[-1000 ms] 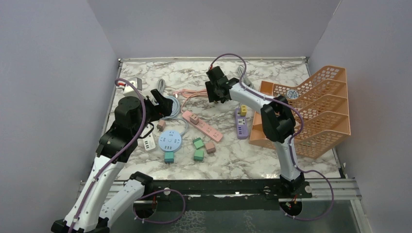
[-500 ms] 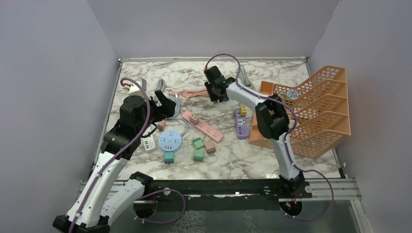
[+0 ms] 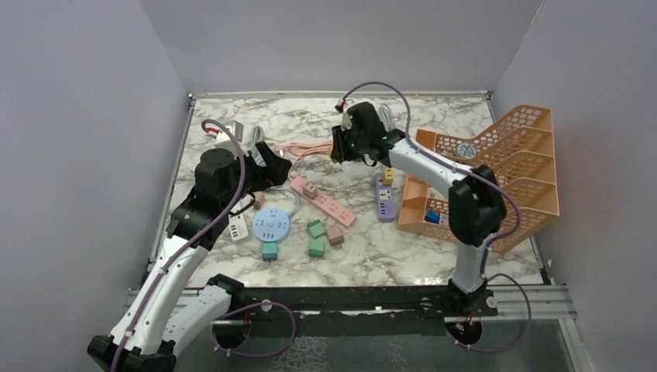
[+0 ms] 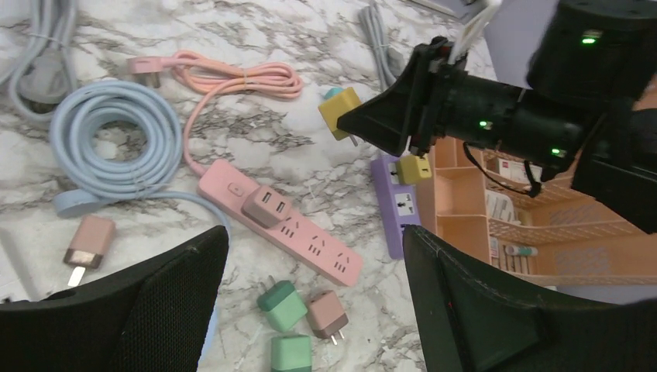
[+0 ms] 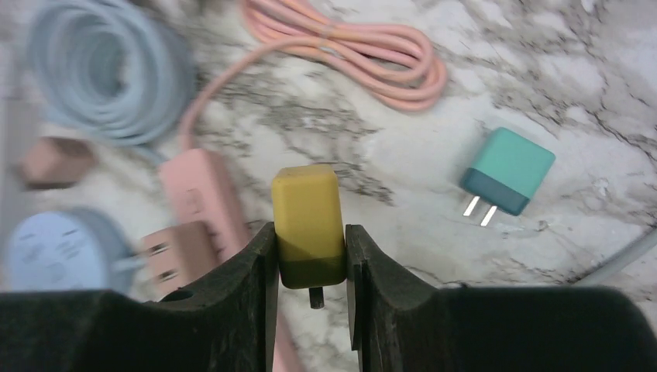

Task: Insert the plug

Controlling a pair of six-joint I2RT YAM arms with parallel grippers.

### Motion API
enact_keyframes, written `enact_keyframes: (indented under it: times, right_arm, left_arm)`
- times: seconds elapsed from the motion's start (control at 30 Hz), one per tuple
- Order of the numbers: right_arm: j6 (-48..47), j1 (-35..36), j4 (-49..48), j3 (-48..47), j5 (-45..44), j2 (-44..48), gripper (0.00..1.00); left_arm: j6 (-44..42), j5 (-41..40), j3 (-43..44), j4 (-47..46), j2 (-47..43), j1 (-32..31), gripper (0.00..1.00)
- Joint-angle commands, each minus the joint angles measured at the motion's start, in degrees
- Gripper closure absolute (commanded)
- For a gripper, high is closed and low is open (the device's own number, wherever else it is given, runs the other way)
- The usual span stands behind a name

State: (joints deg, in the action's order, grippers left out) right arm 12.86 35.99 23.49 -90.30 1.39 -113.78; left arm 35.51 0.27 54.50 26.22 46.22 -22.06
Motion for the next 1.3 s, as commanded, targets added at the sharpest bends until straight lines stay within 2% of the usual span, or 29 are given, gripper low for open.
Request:
enact_keyframes:
  times: [0.0,0.17,0.4,0.53,0.63,0.93,1.07,1.27]
  right_arm:
    - [6.9,0.0,-14.9,6.7,16.9,13.6,0.84]
    - [17.3,0.0,-29.5,16.0,30.0,24.4,0.84]
    - [32.4,0.0,-44.5,22.2,36.8,32.4,0.84]
    - [39.2,0.0,-52.0,24.7,37.4,34.8,0.84]
    - [42.1,0.0,-54.7,24.3,37.4,35.4,0.84]
    - [47.4,0.0,-60.7,22.6,39.7,32.6,0.84]
    - [47.5,0.0,-60.5,21.7,40.6,31.8,0.84]
    - [48.6,0.0,-61.0,21.3,42.0,30.6,0.84]
  left_arm:
    - [-0.9,10.7,-0.4,-8.7,0.8,0.2,0.15]
    - [0.8,18.8,-0.7,-17.6,2.0,0.2,0.18]
    - [6.2,21.7,-3.2,-28.9,1.0,0.1,0.18]
    - [12.3,24.6,-5.4,-39.8,0.4,0.1,0.22]
    - [17.5,25.3,-5.6,-43.7,1.3,0.1,0.29]
    - [20.8,29.3,-3.4,-46.6,5.7,-0.6,0.48]
    - [22.3,28.9,-3.6,-47.9,6.7,-0.6,0.57]
    - [23.4,31.3,-3.3,-50.1,8.3,-0.6,0.52]
